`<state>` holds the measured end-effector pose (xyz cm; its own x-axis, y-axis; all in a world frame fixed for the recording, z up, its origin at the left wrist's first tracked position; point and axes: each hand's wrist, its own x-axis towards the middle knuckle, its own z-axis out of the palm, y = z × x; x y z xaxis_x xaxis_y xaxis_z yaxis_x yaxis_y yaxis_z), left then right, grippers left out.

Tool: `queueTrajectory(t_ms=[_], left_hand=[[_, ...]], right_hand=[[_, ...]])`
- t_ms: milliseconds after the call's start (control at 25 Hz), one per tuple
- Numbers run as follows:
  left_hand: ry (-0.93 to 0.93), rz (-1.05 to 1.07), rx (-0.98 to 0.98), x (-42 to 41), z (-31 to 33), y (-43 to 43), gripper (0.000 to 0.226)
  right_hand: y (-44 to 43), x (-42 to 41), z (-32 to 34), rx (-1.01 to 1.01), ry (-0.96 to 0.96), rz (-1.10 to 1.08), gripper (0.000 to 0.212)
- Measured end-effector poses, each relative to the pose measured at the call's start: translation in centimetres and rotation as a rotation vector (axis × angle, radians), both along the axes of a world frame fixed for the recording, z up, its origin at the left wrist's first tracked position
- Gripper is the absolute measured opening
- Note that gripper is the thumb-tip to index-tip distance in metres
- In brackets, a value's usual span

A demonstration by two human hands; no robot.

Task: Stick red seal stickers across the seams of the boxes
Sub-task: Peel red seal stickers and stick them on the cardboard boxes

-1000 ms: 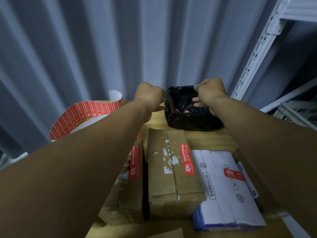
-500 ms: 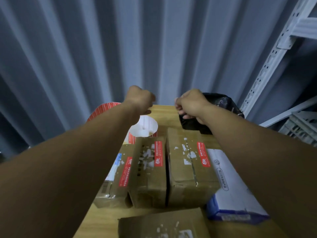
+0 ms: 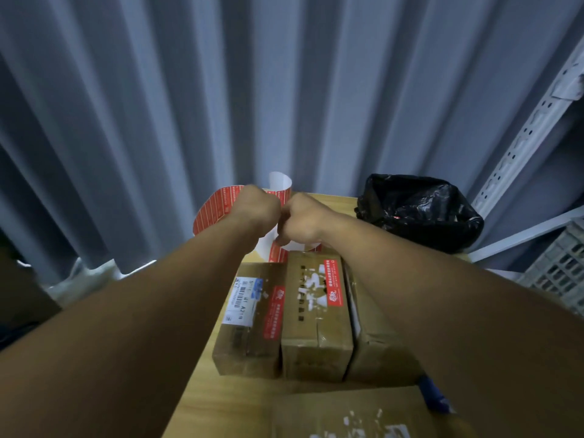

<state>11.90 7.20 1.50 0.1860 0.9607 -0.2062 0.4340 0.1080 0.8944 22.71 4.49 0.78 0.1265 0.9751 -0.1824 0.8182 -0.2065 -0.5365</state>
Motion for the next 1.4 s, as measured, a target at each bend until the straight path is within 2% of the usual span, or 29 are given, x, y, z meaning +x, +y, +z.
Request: queueTrajectory(t_ms=[80,200,280,560,600,720,760,800,880,960,1200,1320,1400], left_hand=[[-0.006,0.029,-0.003,-0.6,-0.8,0.4,0.019],[-0.022,0.061,-0.007,-1.2,-1.1,0.1,0.017],[-0.031,0.07,-0.017,-1.4,-1.0,0.0,0.017],[-0.035,0.13,-0.021,-0.7,0.5,-1.5,0.012],[-0.038,0.137,-0.035,-0.4,0.6,-1.5,0.024],[-0.04,0.186,-0.073,1.0,-1.6,1.0,0.082],[-0.079,0.191,-0.106,1.0,-1.2,0.6,0.088],[-0.145,0.187,-0.134,1.0,0.3,-0.9,0.081],[-0.268,0.178,-0.165,0.9,2.3,-2.9,0.046],[-0.314,0.214,-0.158,1.2,2.1,-2.7,0.027],[-0.373,0.277,-0.108,1.7,1.6,-2.3,0.024],[-0.424,0.289,-0.075,2.1,2.1,-2.6,0.013],[-0.447,0.309,-0.092,2.1,2.3,-2.7,0.016]], right_hand=[[0.4,-0.5,-1.0,-0.023,0.005,0.003,0.024],[0.4,-1.0,-2.1,0.002,-0.108,-0.004,0.012],[0.0,-1.2,-2.2,0.058,-0.158,-0.04,0.015],[-1.4,1.2,0.4,0.298,0.115,-0.175,0.027],[-1.7,1.5,0.7,0.332,0.154,-0.186,0.029],[-3.0,2.2,1.7,0.397,0.279,-0.178,0.032],[-3.4,2.4,2.1,0.409,0.31,-0.163,0.031],[-3.6,2.6,2.3,0.416,0.33,-0.149,0.03],[-4.1,2.8,2.6,0.417,0.345,-0.128,0.029],[-4.3,3.1,2.7,0.427,0.341,-0.129,0.026],[-4.4,4.1,2.5,0.477,0.303,-0.194,0.021],[-4.4,4.1,2.5,0.526,0.267,-0.212,0.02],[-4.4,4.0,2.5,0.554,0.228,-0.215,0.016]])
